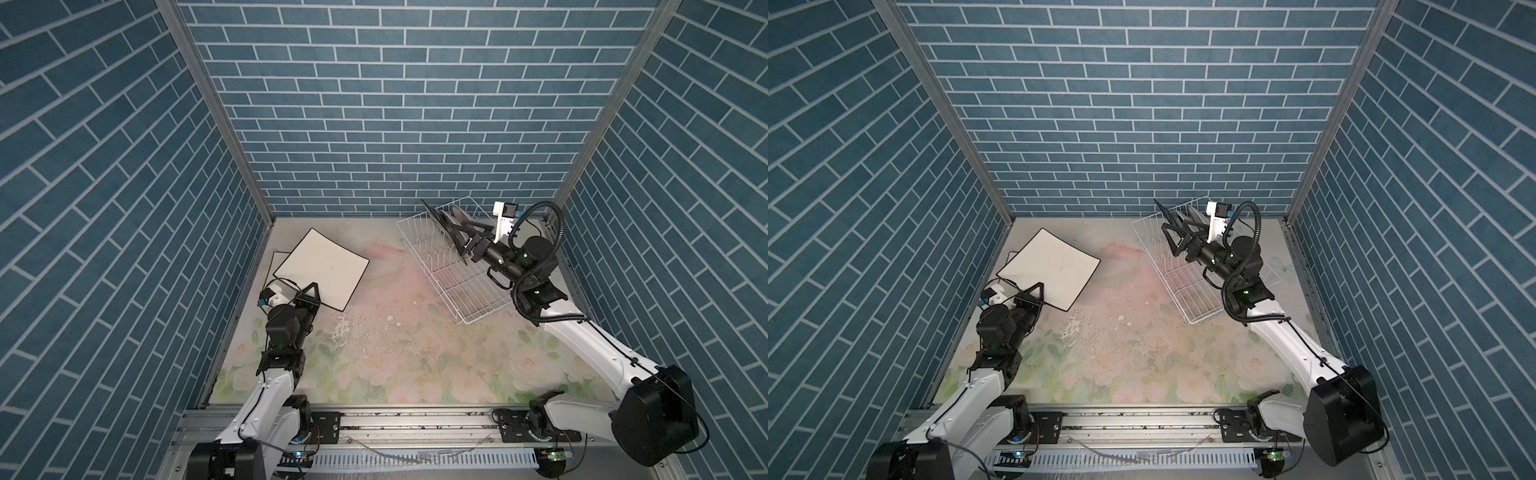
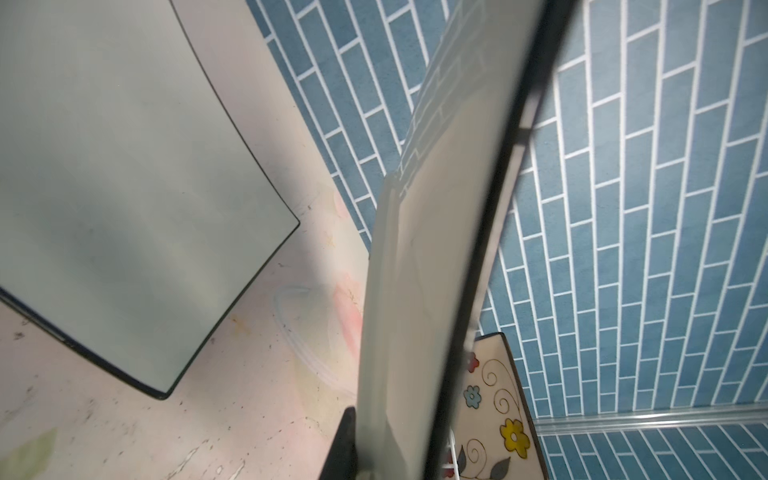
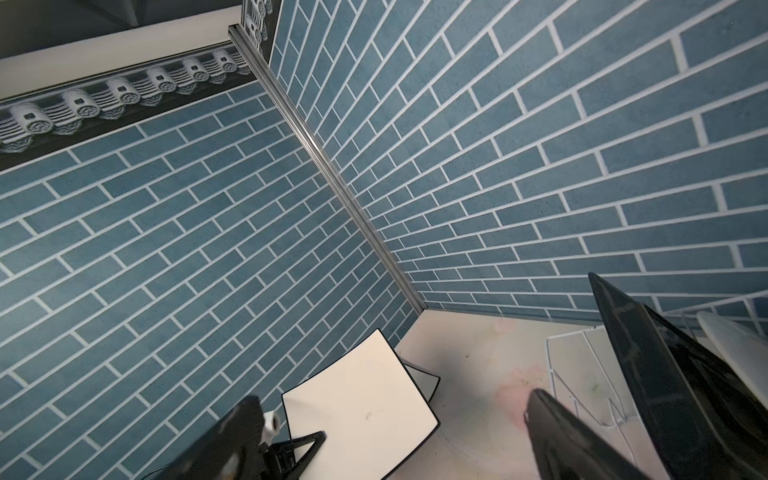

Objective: Unload the plates from the dish rack
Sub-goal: 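Lower the plate onto the first plate with the left gripper while right gripper returns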

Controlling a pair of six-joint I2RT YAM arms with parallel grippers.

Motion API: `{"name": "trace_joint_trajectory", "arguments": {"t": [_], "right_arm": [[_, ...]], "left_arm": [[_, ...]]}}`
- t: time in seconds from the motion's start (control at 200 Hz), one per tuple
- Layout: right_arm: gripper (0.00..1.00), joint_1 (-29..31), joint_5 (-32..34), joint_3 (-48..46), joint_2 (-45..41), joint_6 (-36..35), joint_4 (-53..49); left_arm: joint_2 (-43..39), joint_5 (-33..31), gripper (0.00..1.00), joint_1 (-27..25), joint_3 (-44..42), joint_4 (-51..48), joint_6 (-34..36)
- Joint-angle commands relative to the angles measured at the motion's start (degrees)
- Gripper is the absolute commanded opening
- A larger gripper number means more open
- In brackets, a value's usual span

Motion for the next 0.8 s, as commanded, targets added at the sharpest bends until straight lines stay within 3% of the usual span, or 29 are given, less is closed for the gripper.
{"name": "trace_joint_trajectory", "arguments": {"t": [0.0, 0.36, 0.795], "right_arm": [[0.99, -0.12, 0.34, -1.86, -1.78, -2.17, -0.64], [0.99, -0.11, -0.53, 0.26, -1.89, -5.07, -4.95], [0.99, -0.32, -1.42, 2.55, 0.31, -5.21, -7.15]], "left_arm": [[2.29, 0.99, 0.00, 2.28, 1.79, 19.63, -3.58], [16.68, 0.37, 0.00, 11.16, -0.07, 40.95, -12.17], [28.04, 4.04, 0.00, 16.93, 1.93, 46.51, -15.61]]}}
